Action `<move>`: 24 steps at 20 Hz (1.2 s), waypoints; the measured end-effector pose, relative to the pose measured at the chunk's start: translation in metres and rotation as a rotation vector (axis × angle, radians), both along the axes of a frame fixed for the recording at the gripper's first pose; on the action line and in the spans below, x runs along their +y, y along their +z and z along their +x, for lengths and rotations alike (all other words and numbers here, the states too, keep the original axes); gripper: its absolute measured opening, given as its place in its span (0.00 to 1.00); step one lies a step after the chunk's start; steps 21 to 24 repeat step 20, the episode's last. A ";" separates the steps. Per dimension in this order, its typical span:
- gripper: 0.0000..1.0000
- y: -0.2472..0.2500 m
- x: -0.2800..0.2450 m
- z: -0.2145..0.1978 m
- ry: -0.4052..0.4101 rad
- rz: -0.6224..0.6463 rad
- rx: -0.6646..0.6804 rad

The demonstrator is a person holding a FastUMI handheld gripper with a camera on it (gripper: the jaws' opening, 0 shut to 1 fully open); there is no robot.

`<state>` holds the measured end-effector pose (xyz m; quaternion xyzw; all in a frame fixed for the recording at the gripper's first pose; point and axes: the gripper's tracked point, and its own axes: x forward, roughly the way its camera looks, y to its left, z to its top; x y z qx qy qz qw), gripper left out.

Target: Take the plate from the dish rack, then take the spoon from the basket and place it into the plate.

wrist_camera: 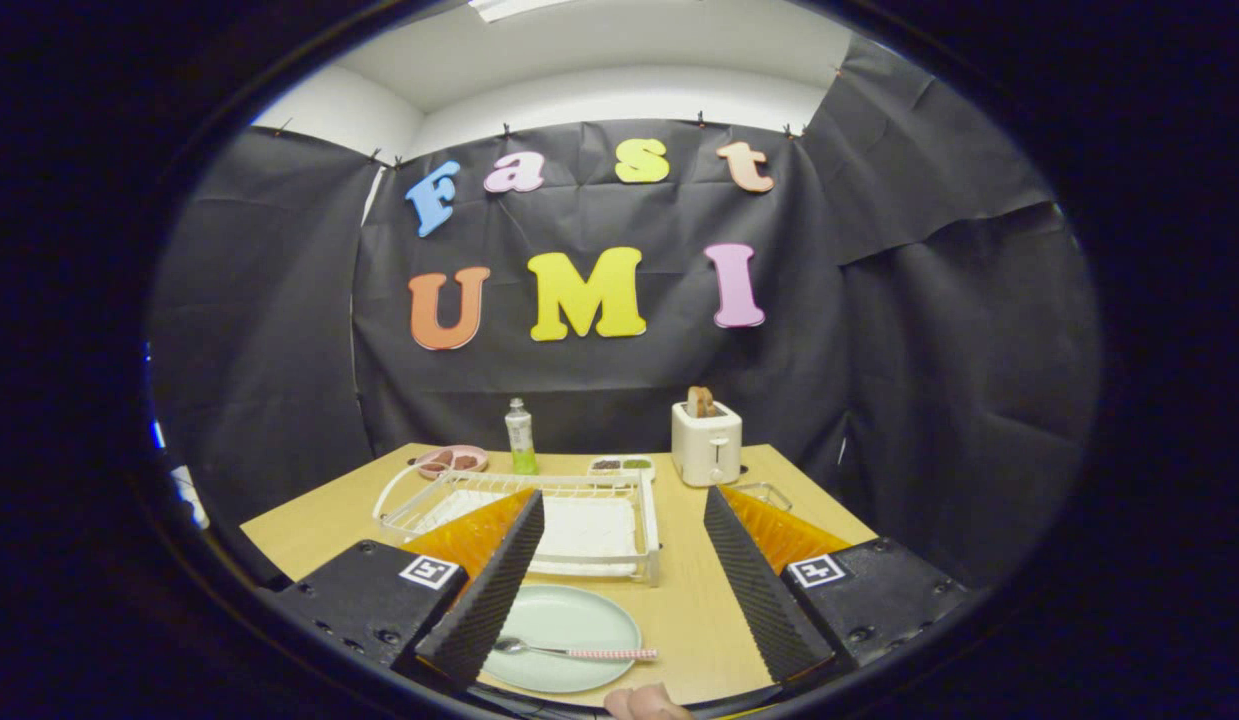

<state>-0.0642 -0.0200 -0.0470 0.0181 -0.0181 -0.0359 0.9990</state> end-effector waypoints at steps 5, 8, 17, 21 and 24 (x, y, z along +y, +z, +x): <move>1.00 0.006 -0.019 -0.034 -0.015 0.013 -0.025; 1.00 0.006 -0.028 -0.046 -0.014 0.007 -0.024; 1.00 0.004 -0.052 -0.055 -0.037 0.009 -0.023; 1.00 0.002 -0.051 -0.053 -0.034 0.011 -0.020; 1.00 0.002 -0.051 -0.053 -0.034 0.011 -0.020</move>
